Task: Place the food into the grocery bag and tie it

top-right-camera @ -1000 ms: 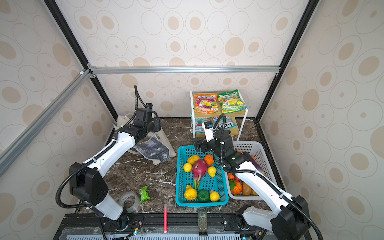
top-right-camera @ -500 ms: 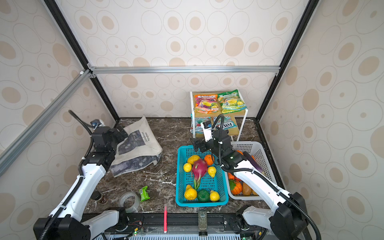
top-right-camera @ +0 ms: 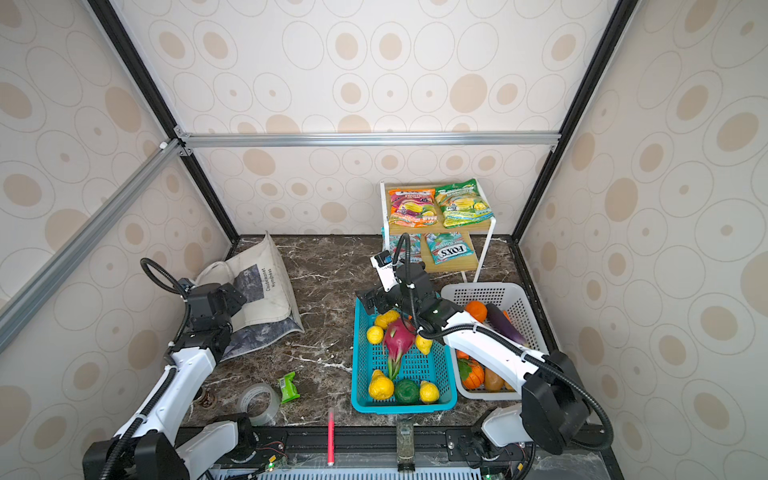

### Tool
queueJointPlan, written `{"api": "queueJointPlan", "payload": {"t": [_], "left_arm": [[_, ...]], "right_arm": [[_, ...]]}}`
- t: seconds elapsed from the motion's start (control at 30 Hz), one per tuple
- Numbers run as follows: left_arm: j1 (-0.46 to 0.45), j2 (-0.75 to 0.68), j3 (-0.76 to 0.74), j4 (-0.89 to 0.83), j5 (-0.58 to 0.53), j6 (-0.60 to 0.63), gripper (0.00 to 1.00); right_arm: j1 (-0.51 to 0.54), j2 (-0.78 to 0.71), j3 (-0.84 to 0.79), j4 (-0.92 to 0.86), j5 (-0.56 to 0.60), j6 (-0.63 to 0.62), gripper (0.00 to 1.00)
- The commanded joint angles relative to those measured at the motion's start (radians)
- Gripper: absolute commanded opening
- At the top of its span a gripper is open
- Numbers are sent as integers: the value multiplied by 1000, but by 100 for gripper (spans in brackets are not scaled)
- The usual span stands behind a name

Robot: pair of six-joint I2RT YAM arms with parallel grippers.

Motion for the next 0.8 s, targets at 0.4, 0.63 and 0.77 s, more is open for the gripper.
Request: {"api": "queueJointPlan", "payload": {"t": [0.4,0.63,0.77], "left_arm": [[-317,517,248,210,282,-28,99],[-436,612,314,171,344,-24,99],[-410,522,361,119,315,3,99]], "right_arm": [[89,124,114,22,0,11,100],[88,154,147,7,-6,19,100],[89,178,182,-19,-11,21,100]]}}
